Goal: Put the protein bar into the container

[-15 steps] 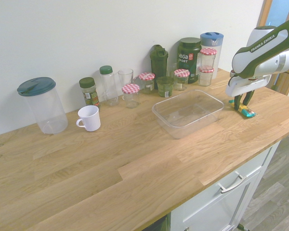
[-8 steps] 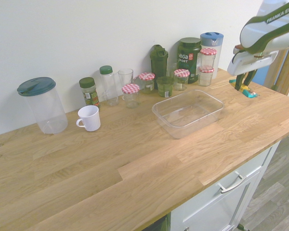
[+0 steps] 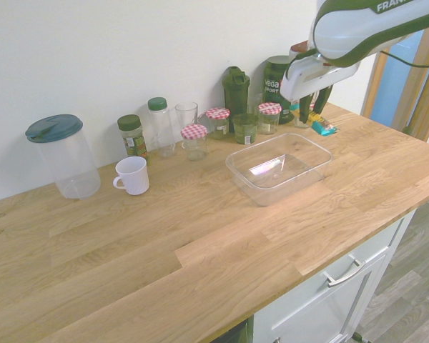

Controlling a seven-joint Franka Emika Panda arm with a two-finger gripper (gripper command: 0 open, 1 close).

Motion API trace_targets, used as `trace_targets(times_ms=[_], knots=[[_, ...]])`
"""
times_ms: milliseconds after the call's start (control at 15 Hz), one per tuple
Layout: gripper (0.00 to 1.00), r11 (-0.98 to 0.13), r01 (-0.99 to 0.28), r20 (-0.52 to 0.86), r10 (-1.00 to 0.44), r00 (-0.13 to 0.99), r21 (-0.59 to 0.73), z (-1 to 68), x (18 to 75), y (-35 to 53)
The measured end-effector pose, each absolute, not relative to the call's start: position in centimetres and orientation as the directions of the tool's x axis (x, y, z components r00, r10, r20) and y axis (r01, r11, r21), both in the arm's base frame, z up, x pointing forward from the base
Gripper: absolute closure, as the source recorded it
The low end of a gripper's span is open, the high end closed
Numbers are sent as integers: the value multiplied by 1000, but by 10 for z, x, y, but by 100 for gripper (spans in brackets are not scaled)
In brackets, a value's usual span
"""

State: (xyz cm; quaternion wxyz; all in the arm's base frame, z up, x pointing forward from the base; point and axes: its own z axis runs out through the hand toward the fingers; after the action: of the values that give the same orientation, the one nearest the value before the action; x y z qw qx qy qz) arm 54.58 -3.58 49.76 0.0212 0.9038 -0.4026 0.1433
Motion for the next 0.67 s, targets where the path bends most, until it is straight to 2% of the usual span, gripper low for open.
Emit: trace_targets(times_ms=[667], knots=[[100, -672, -740, 235, -716, 657, 21, 409, 582, -16]])
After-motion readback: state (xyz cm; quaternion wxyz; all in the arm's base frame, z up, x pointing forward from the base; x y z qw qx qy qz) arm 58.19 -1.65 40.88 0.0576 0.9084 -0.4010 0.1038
